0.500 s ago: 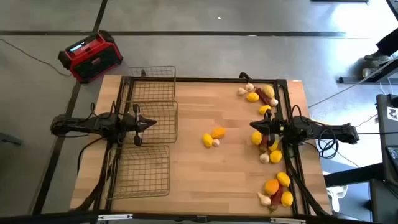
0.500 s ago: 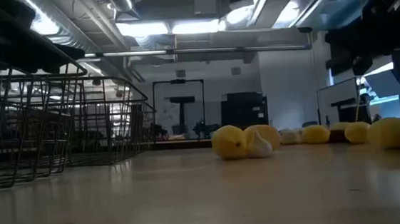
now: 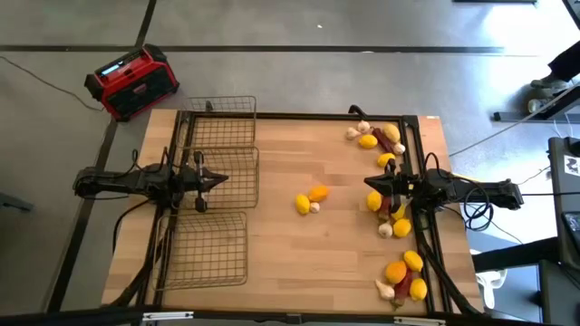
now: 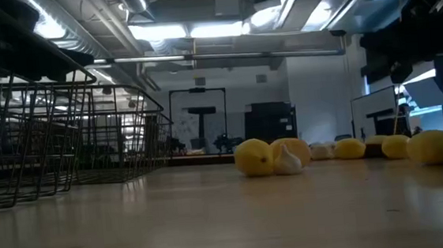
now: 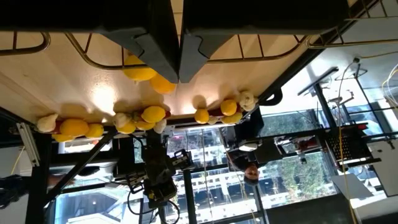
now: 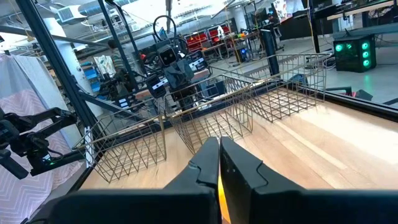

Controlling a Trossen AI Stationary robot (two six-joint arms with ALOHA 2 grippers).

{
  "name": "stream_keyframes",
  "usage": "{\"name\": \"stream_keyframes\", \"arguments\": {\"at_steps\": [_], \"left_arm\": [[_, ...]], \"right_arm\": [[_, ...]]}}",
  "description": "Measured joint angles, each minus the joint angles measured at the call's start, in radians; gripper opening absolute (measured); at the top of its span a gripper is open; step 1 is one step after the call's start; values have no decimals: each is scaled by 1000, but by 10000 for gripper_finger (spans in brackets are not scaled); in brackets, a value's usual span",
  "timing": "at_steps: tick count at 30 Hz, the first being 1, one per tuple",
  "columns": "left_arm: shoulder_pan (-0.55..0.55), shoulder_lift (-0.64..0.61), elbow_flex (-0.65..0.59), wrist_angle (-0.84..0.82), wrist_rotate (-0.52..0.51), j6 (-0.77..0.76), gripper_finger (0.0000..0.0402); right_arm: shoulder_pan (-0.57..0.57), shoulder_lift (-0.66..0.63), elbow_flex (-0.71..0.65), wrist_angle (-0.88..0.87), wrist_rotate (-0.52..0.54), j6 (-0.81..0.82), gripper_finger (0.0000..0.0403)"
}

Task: Sort produce into baskets

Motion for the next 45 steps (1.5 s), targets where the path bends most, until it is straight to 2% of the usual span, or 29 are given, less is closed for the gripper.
{"name": "stream_keyframes", "arguments": {"at_steps": [32, 39, 42, 45], "left_arm": [[0, 0, 0, 8, 0, 16, 8], [0, 0, 0, 166, -4, -99, 8], [0, 0, 0, 228, -58, -180, 8], [0, 0, 0, 263, -60, -213, 8]], "right_arm": [[0, 0, 0, 0, 0, 0, 16], [0, 0, 0, 0, 0, 0, 16], [0, 0, 0, 0, 1, 0, 16], [0, 0, 0, 4, 20, 0, 16]]}}
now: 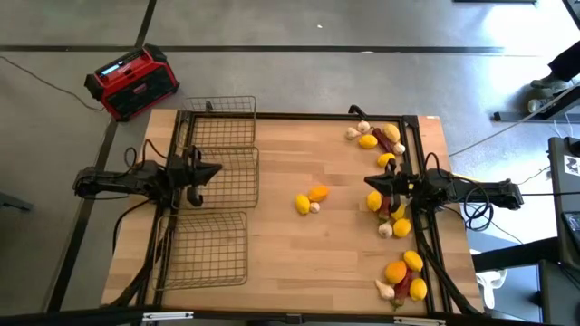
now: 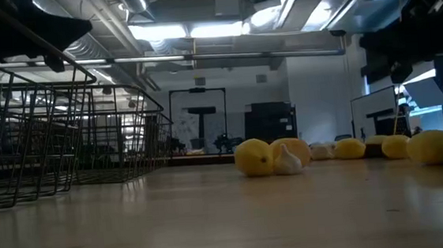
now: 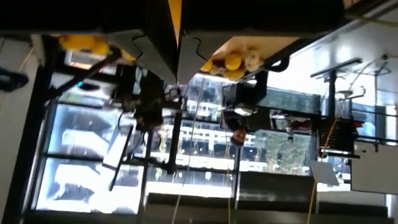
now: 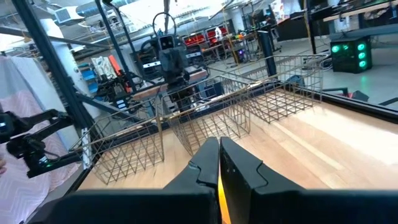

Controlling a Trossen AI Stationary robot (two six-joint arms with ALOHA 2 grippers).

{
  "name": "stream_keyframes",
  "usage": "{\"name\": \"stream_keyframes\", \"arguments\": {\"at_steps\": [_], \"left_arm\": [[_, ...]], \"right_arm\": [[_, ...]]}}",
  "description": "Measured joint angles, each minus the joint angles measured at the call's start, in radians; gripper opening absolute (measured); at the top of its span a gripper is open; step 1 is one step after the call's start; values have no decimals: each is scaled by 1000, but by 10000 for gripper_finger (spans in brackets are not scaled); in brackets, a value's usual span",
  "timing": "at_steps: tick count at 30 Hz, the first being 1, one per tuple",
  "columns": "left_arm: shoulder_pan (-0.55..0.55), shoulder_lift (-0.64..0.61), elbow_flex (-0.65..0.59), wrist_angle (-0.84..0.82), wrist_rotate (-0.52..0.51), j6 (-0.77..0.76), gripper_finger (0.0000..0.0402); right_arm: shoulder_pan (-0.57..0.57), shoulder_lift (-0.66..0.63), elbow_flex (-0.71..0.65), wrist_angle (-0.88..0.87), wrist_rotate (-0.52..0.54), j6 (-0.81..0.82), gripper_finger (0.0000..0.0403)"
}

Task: Sort produce into baskets
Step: Put the garlic in the top wire basket

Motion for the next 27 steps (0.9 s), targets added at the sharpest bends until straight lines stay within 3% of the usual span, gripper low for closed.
{"name": "stream_keyframes", "arguments": {"at_steps": [6, 17, 27], "left_arm": [[1, 0, 0, 20, -1, -97, 8], [34, 10, 0, 138, -29, -73, 8], [67, 121, 0, 240, -28, -74, 8]], "right_arm": [[0, 0, 0, 1, 8, 0, 16], [0, 0, 0, 5, 54, -3, 16], [0, 0, 0, 8, 105, -59, 16]]}}
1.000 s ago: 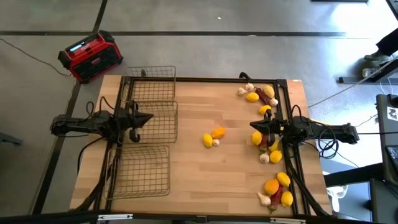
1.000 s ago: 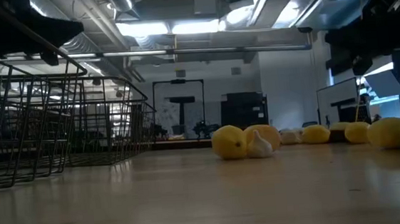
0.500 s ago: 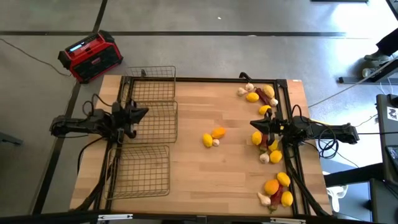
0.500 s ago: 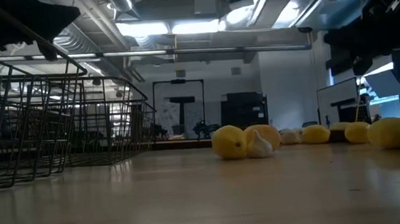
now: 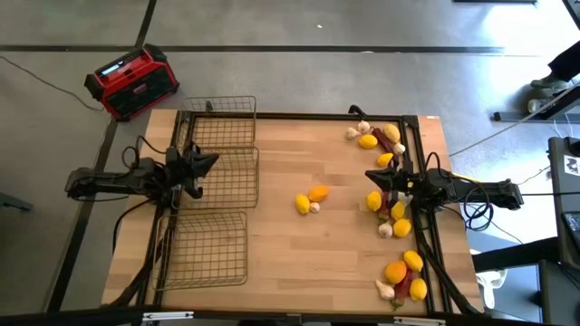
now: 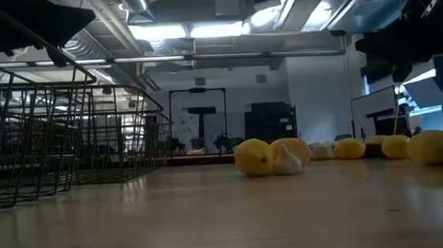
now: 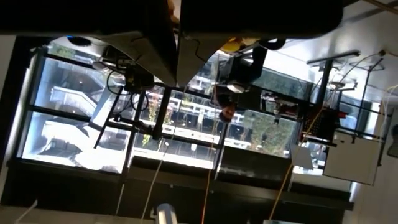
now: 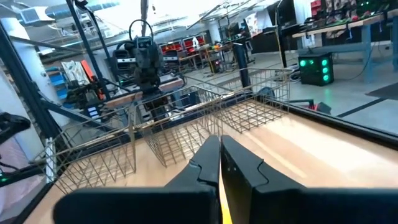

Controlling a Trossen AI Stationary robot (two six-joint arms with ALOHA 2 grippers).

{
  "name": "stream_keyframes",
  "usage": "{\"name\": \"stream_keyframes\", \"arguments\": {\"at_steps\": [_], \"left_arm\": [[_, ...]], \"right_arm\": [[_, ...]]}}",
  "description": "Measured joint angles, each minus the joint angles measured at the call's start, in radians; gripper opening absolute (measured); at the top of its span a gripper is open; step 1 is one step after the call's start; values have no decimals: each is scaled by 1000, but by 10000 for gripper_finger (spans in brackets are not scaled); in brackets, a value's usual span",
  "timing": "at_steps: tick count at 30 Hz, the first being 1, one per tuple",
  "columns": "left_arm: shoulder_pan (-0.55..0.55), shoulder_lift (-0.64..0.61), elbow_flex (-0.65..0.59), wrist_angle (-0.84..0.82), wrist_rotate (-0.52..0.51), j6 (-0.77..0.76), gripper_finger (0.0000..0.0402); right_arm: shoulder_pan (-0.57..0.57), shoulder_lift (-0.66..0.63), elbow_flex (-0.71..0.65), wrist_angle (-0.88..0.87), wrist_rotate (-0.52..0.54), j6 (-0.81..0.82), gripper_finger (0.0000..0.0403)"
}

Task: Sort produce into baskets
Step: Put the garlic in the top wire basket

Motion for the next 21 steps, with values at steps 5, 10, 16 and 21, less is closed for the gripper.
{"name": "stream_keyframes", "arguments": {"at_steps": [5, 10, 16, 21], "left_arm": [[41, 52, 0, 49, -6, -19, 8], [94, 133, 24, 71, -10, -75, 8], [111, 332, 118, 71, 11, -99, 8], [108, 513, 240, 70, 71, -74, 8]], "right_arm": [[0, 0, 0, 0, 8, -50, 16], [0, 0, 0, 0, 9, -90, 16], [0, 0, 0, 8, 17, -193, 16], [0, 0, 0, 42, 17, -233, 16]]}}
